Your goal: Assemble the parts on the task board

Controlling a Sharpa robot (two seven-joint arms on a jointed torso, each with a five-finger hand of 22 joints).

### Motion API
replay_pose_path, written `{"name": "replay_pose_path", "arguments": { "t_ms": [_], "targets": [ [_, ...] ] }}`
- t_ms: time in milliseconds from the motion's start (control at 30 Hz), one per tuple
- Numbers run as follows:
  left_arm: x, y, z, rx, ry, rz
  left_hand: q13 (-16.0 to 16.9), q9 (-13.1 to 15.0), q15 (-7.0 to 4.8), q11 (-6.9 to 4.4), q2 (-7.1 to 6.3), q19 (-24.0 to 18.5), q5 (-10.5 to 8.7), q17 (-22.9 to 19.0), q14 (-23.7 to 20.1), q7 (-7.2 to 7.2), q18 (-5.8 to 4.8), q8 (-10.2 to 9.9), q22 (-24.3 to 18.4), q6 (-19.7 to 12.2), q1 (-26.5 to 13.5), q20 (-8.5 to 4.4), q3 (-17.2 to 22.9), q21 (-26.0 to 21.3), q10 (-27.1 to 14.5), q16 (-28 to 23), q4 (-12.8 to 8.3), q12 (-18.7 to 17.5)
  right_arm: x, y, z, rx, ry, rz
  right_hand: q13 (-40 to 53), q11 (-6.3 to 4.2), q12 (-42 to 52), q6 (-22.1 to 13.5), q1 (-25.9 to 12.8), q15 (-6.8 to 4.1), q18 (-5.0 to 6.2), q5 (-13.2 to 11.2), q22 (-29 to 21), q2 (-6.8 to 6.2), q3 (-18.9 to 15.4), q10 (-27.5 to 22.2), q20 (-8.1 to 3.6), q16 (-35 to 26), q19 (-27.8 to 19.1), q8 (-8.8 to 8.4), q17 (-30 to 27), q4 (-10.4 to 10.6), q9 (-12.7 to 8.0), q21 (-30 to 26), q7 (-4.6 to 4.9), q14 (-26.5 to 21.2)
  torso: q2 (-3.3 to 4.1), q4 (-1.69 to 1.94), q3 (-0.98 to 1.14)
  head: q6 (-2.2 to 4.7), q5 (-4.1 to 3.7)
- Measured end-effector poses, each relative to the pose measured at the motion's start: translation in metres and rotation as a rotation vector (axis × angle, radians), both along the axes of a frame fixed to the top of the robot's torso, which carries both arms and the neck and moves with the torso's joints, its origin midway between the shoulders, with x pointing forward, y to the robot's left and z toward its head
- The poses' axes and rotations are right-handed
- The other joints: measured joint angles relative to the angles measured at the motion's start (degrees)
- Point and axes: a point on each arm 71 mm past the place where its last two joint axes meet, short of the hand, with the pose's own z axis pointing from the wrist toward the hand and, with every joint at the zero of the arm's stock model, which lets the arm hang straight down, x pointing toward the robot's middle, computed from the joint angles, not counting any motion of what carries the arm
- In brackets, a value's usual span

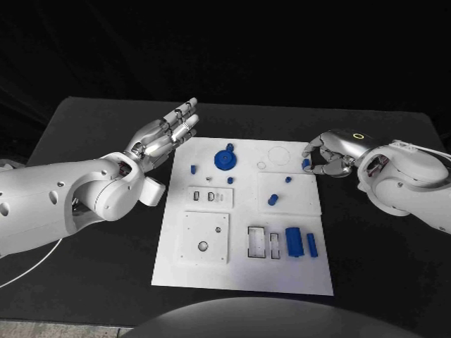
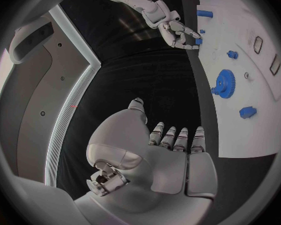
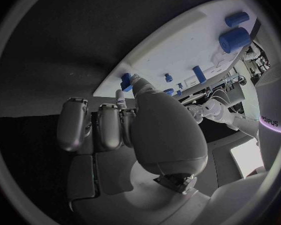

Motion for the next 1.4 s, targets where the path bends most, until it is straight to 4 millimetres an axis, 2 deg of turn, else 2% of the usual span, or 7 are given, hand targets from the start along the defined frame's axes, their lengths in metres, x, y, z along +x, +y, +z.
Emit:
{"name": "replay_pose_path", "arguments": {
  "t_ms": [367,767,1033,1133,1233,1400],
  "targets": [
    [0.0,-0.001,0.0,-0.001,0.001,-0.003,0.0,0.0,0.0,0.0,0.0,0.0,0.0,0.0,0.0,0.0,0.0,0.0,0.0,0.0,0.0,0.0,0.0,0.0,0.0,0.0,0.0,0.0,0.0,0.001,-0.001,0.0,0.001,0.001,0.0,0.0,0.0,1.8,0.5,0.0,0.0,1.1,0.0,0.53,0.6,0.0,0.0,0.0,0.0,0.99,-0.2,-0.6,1.3,-0.3,-0.22,0.0,0.0,0.0,0.01,-0.2,-0.03],
    [0.0,-0.001,0.0,-0.002,0.003,-0.006,0.0,0.0,0.0,0.0,0.0,0.0,0.0,0.0,0.0,0.0,0.01,0.0,0.0,0.0,0.0,0.0,0.0,0.0,0.0,0.0,0.0,0.0,0.001,0.002,-0.001,0.004,-0.004,0.003,0.0,-0.41,0.0,4.8,1.6,-0.42,0.0,4.2,0.0,1.12,1.8,0.0,-0.21,0.0,0.2,2.57,-0.4,-2.3,3.2,-0.3,-0.63,0.0,0.0,0.0,0.01,-0.34,0.01],
    [0.0,0.0,0.0,-0.002,0.004,-0.005,0.0,0.0,0.0,0.0,0.0,0.0,0.0,0.0,0.0,0.0,0.0,0.0,0.0,0.0,0.0,0.0,0.0,0.0,0.0,0.0,0.0,0.0,-0.003,0.006,0.001,0.028,-0.024,0.015,0.0,-0.41,0.0,5.4,2.2,-0.42,0.0,5.3,0.0,1.27,1.9,0.0,-0.21,0.0,0.2,3.21,-0.4,-2.9,3.3,-0.6,-0.72,0.0,0.0,0.0,0.01,-0.4,0.24],
    [0.0,0.001,0.0,-0.002,0.004,-0.004,0.0,0.0,0.0,0.0,0.0,0.0,0.0,0.0,0.0,0.0,0.0,0.0,0.0,0.0,0.0,0.0,0.0,0.0,0.0,0.0,0.0,0.0,-0.008,0.012,0.006,0.045,-0.036,0.033,0.0,-0.41,0.0,5.5,2.2,-0.42,0.0,5.3,0.0,1.27,1.9,0.0,-0.21,0.0,0.2,3.21,-0.5,-2.9,3.3,-0.6,-0.61,0.0,-0.01,-0.01,0.02,-0.41,0.49],
    [0.0,0.001,0.0,-0.001,0.004,-0.003,0.0,0.0,0.0,0.0,0.0,0.0,0.0,0.0,0.0,0.0,0.0,0.0,0.0,0.0,0.0,0.0,0.0,0.0,0.0,0.0,0.0,0.0,-0.011,0.022,0.019,0.064,-0.061,0.06,0.0,-0.41,0.0,5.6,2.2,-0.42,0.0,5.3,0.0,1.27,1.9,0.0,-0.21,0.0,0.2,3.2,-0.5,-2.9,3.3,-0.6,-0.53,0.0,-0.02,0.0,0.01,-0.47,0.73],
    [0.0,0.0,0.0,-0.001,0.005,-0.004,0.0,0.0,0.0,0.21,0.0,0.0,0.0,0.0,0.0,0.0,0.0,0.0,0.0,0.0,0.0,0.0,0.2,0.0,-0.2,0.0,-0.2,0.0,-0.02,0.051,0.045,0.096,-0.103,0.131,0.0,-0.41,0.0,5.6,2.2,-0.42,0.0,4.5,0.0,1.26,1.9,0.0,-0.21,0.0,0.2,3.2,-0.6,-2.9,3.3,-0.6,-0.53,0.0,-0.05,0.03,-0.02,-0.66,0.93]
  ]
}}
